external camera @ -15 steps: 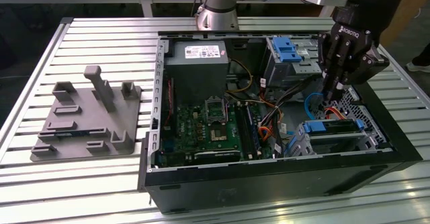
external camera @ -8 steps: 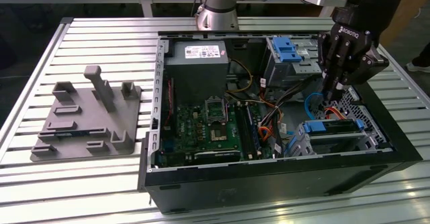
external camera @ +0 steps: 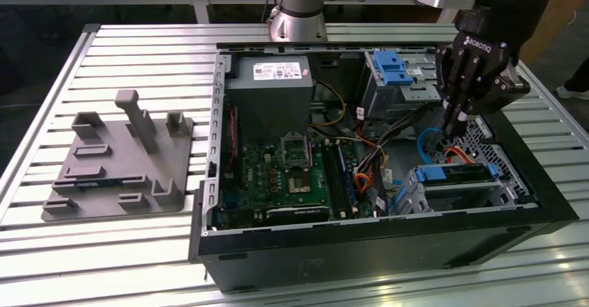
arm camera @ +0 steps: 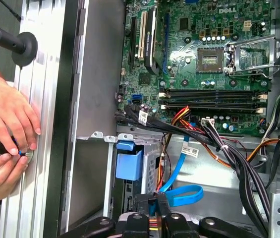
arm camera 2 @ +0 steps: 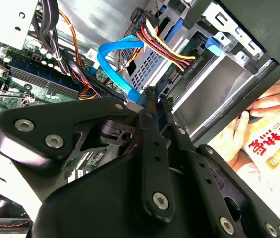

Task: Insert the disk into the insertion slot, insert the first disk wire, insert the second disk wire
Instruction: 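Insert the second disk wire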

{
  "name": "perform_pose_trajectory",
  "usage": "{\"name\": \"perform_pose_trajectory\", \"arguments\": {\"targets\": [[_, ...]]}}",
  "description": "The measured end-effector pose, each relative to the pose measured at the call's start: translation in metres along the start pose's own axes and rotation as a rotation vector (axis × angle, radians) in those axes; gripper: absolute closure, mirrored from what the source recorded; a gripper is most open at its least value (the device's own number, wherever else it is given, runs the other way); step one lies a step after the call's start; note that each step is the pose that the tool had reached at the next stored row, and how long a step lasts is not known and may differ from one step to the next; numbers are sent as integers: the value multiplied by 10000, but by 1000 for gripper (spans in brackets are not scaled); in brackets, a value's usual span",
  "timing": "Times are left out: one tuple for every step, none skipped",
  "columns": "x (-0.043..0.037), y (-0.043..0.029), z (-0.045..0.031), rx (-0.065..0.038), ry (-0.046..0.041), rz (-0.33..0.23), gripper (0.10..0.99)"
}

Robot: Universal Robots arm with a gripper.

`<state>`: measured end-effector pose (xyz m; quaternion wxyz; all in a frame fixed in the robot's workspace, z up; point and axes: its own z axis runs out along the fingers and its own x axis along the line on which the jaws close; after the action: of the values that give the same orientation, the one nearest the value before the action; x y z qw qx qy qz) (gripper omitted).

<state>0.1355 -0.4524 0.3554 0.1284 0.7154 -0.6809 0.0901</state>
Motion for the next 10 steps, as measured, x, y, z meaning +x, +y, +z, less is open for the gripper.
{"name": "perform_pose_trajectory", "arguments": {"targets": [[0, 0, 0, 0, 1, 0, 875], [0, 0, 0, 0, 1, 0, 875], [0, 0, 0, 0, 1, 1, 875], [0, 0, 0, 0, 2, 0, 890], [0, 0, 1, 0, 1, 0, 890], [0, 0, 1, 0, 1, 0, 925], [0, 0, 1, 0, 1, 0, 925], [0, 0, 1, 0, 0, 0, 925], [0, 0, 1, 0, 1, 0, 925], [-1, 0, 1, 0, 0, 0, 925]]}}
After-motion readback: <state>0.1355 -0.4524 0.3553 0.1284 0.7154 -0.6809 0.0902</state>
